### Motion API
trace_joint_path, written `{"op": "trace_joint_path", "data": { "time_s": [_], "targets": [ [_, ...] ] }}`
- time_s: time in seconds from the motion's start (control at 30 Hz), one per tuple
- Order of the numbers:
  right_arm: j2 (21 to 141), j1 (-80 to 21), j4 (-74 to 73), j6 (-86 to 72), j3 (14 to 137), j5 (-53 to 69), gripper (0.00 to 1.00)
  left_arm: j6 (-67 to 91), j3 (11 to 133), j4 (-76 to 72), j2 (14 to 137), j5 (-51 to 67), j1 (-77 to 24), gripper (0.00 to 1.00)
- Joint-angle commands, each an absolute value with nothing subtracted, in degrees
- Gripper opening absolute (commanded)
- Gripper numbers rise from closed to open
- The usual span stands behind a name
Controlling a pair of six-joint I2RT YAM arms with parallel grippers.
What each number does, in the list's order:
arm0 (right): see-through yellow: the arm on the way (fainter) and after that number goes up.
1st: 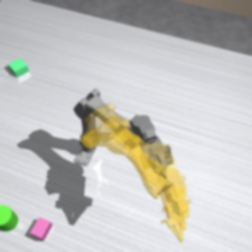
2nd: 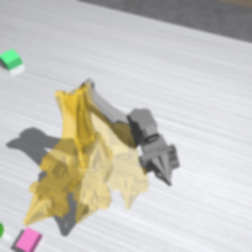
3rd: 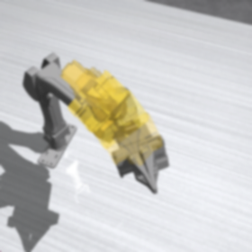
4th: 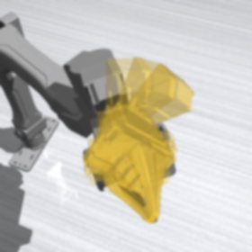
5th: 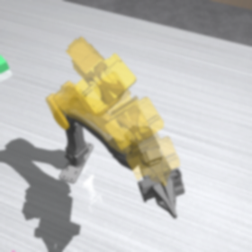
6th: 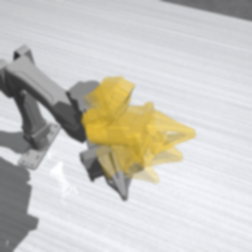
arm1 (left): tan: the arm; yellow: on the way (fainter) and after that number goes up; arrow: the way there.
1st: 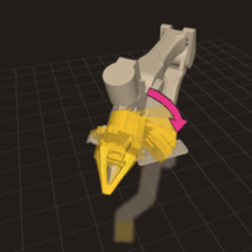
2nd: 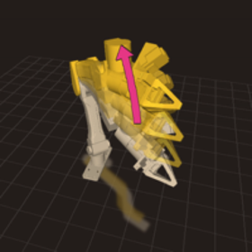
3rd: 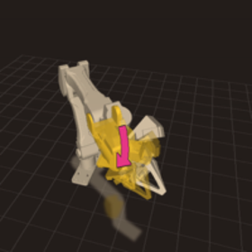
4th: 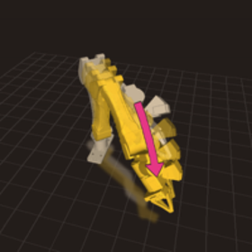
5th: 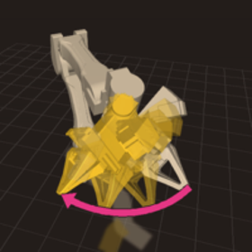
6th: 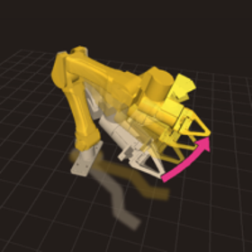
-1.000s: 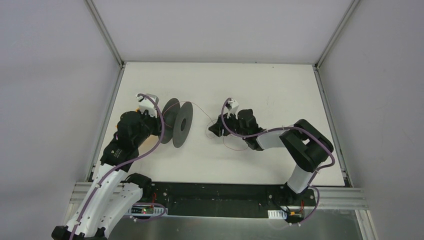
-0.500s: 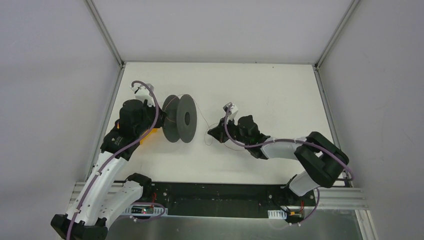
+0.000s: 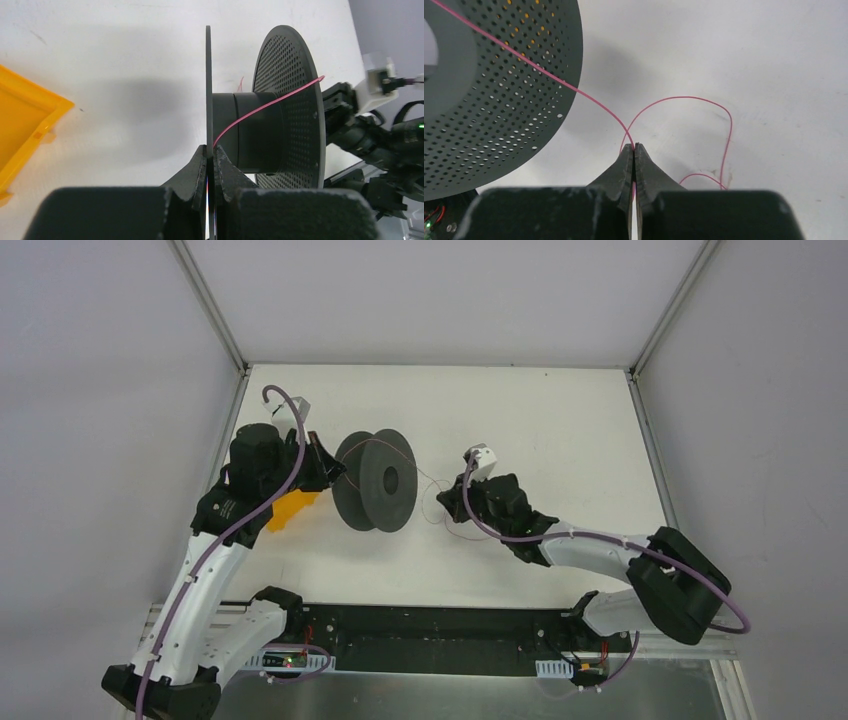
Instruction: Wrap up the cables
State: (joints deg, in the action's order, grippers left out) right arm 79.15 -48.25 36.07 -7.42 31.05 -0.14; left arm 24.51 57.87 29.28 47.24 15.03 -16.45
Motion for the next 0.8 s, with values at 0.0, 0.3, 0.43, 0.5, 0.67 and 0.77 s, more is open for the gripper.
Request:
{"op": "trace_joint_path", "data": {
  "time_s": [0.0, 0.3, 0.43, 0.5, 0.67, 0.77],
  "targets": [
    [70.5, -48.4, 32.4, -6.6, 31.1, -8.4, 0.0, 20.2, 61.4, 31.3, 48.2, 17.0, -15.5, 0.0],
    [71.8, -46.5, 25.2, -1.0, 35.5, -10.7, 0.0, 16.2, 60.4, 33.1, 48.9, 25.8, -14.8, 0.0],
    [74.0, -46.4, 24.0, -0.8, 36.5, -6.1, 0.0, 18.7, 61.3, 35.0, 49.3, 23.7, -13.7, 0.0],
    [74.2, -46.6, 26.6, -0.7, 34.4, 0.6, 0.0, 20.7, 62.2, 35.0, 49.9, 24.5, -12.9, 0.0],
    [71.9, -47.9, 45.9, 4.9, 24.4, 19.4, 0.08, 24.1, 65.2, 34.8, 48.9, 23.9, -12.1, 0.0],
    [70.2, -47.9, 45.8, 7.7, 24.4, 21.5, 0.15, 24.9, 66.5, 34.6, 47.7, 23.2, -12.1, 0.0]
  ]
}}
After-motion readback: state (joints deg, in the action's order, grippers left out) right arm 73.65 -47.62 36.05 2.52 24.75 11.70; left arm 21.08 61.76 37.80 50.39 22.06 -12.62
